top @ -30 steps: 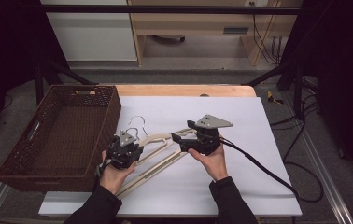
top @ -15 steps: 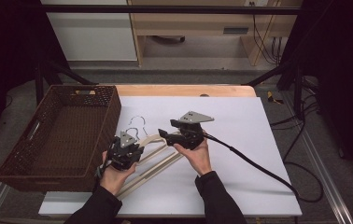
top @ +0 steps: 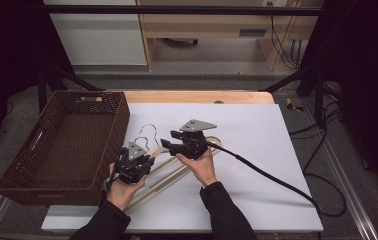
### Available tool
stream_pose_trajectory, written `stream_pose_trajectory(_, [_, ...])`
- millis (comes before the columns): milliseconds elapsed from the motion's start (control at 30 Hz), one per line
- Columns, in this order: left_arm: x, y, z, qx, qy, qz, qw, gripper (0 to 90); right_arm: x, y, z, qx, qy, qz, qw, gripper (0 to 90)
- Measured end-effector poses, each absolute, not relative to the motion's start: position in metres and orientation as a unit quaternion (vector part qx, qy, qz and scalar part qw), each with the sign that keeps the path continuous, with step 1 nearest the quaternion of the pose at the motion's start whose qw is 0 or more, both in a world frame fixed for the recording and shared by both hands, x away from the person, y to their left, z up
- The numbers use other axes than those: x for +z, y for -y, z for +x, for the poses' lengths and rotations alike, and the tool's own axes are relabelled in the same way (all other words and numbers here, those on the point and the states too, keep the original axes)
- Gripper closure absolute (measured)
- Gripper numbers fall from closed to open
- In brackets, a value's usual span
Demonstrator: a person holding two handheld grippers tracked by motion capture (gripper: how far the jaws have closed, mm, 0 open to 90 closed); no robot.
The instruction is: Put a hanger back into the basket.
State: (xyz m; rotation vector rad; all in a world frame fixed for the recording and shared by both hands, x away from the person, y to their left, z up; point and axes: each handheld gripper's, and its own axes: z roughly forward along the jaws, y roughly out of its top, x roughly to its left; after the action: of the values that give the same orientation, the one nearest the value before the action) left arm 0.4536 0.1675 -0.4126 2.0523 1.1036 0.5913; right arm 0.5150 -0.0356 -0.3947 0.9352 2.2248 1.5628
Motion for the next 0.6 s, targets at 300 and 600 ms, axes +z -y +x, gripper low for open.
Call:
stream_pose_trajectory(300, [-0.410,-0.166,0.448,0.236,-0.419,0.798,0.363,78.4,-0.406,0.019,0.517,0.532,-0.779,0.309,0.120,59.5])
stream_pose_trajectory(600, [-0.409,-0.165,0.444,0.236,-0.414,0.798,0.370,78.6,-0.409,0.008,0.519,0.530,-0.785,0.299,0.121,76.9])
